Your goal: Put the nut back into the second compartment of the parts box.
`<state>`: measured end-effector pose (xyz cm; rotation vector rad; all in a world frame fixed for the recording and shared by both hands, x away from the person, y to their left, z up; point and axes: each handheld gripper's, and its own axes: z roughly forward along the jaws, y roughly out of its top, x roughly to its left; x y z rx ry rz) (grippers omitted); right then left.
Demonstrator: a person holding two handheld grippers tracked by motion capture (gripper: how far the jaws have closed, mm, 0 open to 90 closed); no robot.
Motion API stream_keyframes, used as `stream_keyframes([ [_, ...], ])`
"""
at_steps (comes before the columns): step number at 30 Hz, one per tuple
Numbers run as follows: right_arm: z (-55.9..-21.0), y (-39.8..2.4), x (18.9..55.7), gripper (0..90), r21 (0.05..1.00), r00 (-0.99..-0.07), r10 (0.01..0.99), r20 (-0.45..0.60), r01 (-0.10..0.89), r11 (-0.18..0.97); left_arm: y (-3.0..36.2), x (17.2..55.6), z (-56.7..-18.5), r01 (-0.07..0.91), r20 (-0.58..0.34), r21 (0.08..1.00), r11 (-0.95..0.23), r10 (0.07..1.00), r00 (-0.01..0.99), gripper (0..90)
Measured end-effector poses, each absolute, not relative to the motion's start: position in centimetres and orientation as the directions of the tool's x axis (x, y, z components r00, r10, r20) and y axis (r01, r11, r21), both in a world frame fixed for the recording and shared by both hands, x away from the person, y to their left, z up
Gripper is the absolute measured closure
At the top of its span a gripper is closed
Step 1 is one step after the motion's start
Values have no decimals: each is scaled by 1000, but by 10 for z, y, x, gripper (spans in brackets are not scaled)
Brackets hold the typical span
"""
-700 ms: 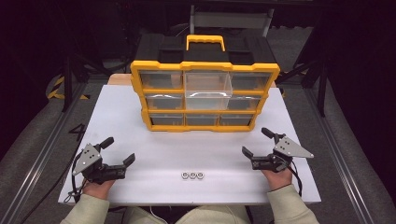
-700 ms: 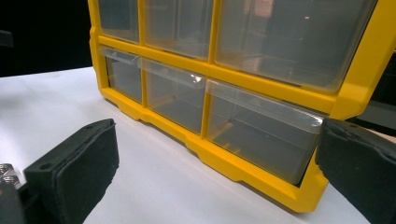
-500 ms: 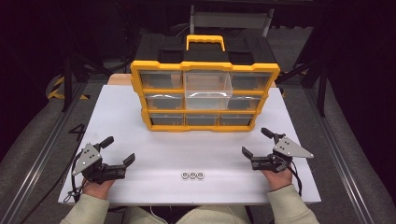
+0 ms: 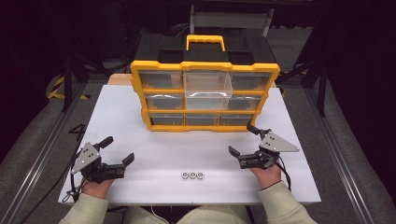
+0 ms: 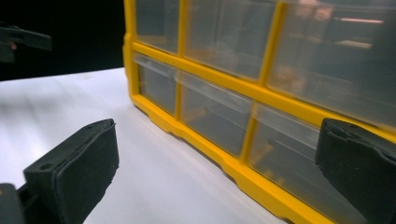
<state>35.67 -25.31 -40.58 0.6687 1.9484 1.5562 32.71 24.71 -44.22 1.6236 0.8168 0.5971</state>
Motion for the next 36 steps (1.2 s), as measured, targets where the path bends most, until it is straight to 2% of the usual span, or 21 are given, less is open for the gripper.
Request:
stream_keyframes([
  [8, -393, -218, 358, 1, 980, -784, 613, -95, 35, 197, 248, 326, -442, 193, -48, 977, -96, 776, 629, 2],
  [11, -390, -206, 363, 4, 976, -828, 558, -46, 81, 201, 247, 326, -441, 188, -45, 977, -98, 770, 637, 2],
  [15, -383, -201, 367, 6, 971, -838, 546, -14, 120, 209, 246, 325, -441, 185, -42, 978, -100, 768, 639, 3],
  [17, -377, -199, 368, 10, 962, -842, 538, -32, 120, 245, 247, 325, -440, 181, -37, 978, -103, 769, 639, 3],
  [19, -369, -193, 369, 11, 931, -859, 506, -71, 126, 344, 247, 325, -440, 183, -38, 978, -104, 768, 639, 3],
  [20, -369, -193, 369, 11, 931, -859, 506, -71, 126, 344, 247, 325, -440, 183, -38, 978, -104, 768, 639, 3],
  [22, -359, -185, 371, 17, 881, -875, 474, -95, 148, 449, 247, 325, -440, 186, -40, 977, -104, 768, 639, 3],
  [28, -345, -171, 375, 30, 775, -907, 402, -123, 165, 610, 247, 325, -440, 184, -38, 977, -104, 769, 638, 2],
  [36, -337, -152, 376, 44, 626, -931, 314, -188, 133, 769, 246, 324, -439, 178, -24, 977, -119, 765, 643, 2],
])
